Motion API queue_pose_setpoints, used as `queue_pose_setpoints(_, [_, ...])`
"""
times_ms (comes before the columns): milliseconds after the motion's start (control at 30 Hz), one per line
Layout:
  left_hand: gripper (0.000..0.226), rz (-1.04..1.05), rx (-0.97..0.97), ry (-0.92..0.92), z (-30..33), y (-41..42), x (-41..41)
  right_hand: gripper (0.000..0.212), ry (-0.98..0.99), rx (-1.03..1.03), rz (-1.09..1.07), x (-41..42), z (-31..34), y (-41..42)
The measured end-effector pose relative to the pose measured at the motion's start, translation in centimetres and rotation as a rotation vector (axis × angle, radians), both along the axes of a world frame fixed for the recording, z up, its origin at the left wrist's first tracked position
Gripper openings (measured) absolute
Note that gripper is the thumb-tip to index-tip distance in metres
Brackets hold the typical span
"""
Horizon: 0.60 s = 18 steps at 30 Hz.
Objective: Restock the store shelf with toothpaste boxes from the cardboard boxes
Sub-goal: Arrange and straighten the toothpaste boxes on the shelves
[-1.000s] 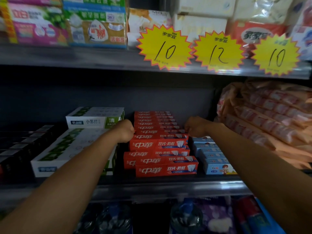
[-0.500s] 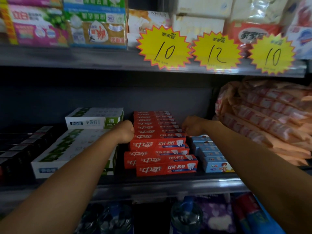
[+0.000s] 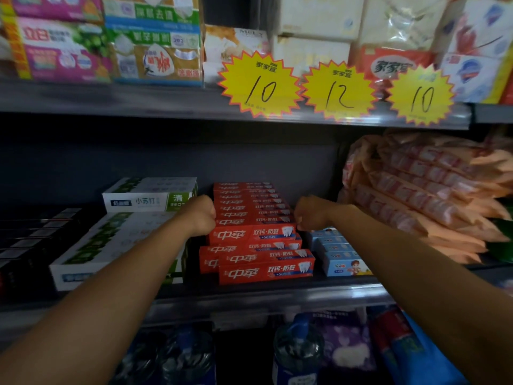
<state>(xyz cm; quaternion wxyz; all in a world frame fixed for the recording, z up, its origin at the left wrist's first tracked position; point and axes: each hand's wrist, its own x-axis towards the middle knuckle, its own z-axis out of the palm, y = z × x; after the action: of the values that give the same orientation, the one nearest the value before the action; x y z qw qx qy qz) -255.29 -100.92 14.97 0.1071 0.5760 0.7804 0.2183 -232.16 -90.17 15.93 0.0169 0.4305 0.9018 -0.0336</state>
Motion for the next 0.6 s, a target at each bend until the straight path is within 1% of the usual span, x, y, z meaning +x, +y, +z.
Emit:
queue_pose_setpoints(100, [0.017, -0.001, 0.019, 0.034, -0.1, 0.3, 0.6, 0.014, 0.008, -0.007, -0.027, 0.3, 0.1, 0.0])
queue_pose_setpoints(233, [0.020, 0.002, 0.038, 0.059, -0.6, 0.7, 1.0, 0.018, 0.019, -0.020, -0.070, 1.1, -0.3, 0.5])
queue_pose_setpoints(433, [0.016, -0.009, 0.025, 0.045, -0.5, 0.7, 0.8, 0.018, 0.046, -0.022, -0.068, 1.3, -0.6, 1.2])
queue_pose_setpoints(600, [0.018, 0.001, -0.017, 0.116, -0.6, -0.3, -0.3, 0.013, -0.011, 0.060, -0.054, 1.6, -0.6, 1.7])
